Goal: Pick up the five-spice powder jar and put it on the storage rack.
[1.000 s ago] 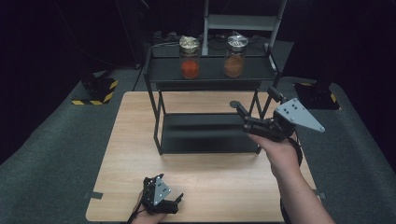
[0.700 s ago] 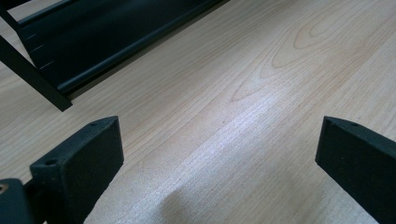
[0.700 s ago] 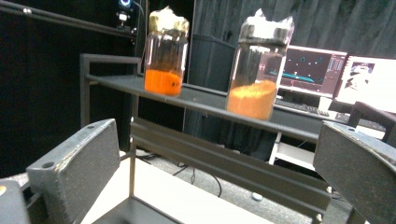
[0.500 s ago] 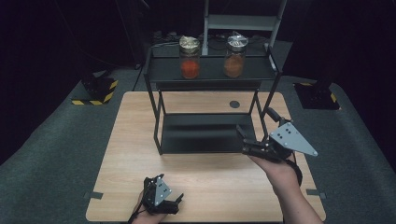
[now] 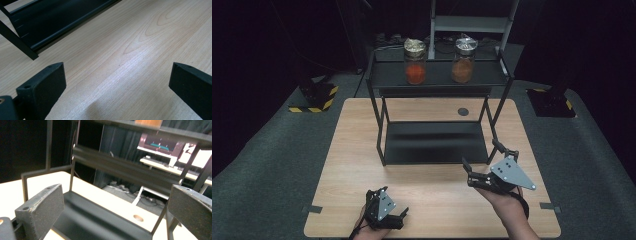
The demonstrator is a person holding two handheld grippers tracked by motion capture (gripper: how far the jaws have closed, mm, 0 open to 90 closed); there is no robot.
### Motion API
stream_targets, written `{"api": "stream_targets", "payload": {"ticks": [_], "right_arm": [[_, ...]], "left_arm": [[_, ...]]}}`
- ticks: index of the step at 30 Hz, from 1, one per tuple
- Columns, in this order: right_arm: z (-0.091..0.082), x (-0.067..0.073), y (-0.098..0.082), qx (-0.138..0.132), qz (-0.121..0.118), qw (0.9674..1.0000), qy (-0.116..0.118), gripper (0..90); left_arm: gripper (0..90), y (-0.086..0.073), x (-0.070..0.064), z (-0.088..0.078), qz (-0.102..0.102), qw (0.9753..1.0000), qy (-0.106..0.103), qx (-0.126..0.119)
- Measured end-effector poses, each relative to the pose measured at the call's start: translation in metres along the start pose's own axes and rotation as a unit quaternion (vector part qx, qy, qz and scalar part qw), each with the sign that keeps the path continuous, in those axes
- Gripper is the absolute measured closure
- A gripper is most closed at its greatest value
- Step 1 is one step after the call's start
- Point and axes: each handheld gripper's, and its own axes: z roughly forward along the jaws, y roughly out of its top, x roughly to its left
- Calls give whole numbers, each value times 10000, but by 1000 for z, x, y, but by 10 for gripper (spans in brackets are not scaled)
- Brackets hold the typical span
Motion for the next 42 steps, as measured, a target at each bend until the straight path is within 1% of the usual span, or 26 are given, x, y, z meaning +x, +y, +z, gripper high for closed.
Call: {"api": "stream_targets", "payload": {"ticks": [7,11,17,22,25,27,29,32,34,36,37,38,40,42], "right_arm": [[-5,7,-28,313,-103,9994,-62,0],[-7,8,-43,506,-16,9987,-72,0],[-9,12,-62,750,-81,9971,-110,0],[-11,14,-79,952,-56,9954,-109,0],[-11,14,-89,1121,-1,9936,-107,0],[-11,14,-93,1216,-33,9925,-114,0],[-11,14,-96,1335,-80,9910,-109,0],[-11,13,-99,1440,-122,9894,-110,0],[-12,13,-99,1536,-115,9880,-85,0],[-10,13,-99,1689,-187,9854,-48,0],[-10,12,-97,1799,-240,9834,0,0],[-11,14,-97,1792,-314,9833,-12,0],[-11,14,-96,1844,-379,9821,39,0],[-8,13,-93,1966,-479,9792,120,0]], "left_arm": [[12,0,0,0,0,10000,2,10],[12,0,0,0,-12,10000,18,7],[12,1,-2,1,8,10000,46,40],[12,1,-1,0,-34,10000,48,32],[12,1,0,1,-54,10000,49,37],[12,1,-1,1,-53,10000,57,40],[12,2,-1,1,-32,10000,62,60],[12,2,-2,1,-9,9999,80,65],[12,3,-3,1,8,9999,80,74],[12,2,-4,1,36,9999,107,69],[12,3,-5,1,43,9999,124,75],[12,3,-6,2,40,9999,138,94],[12,5,-6,2,49,9998,139,126],[12,5,-7,2,76,9998,150,139]]}}
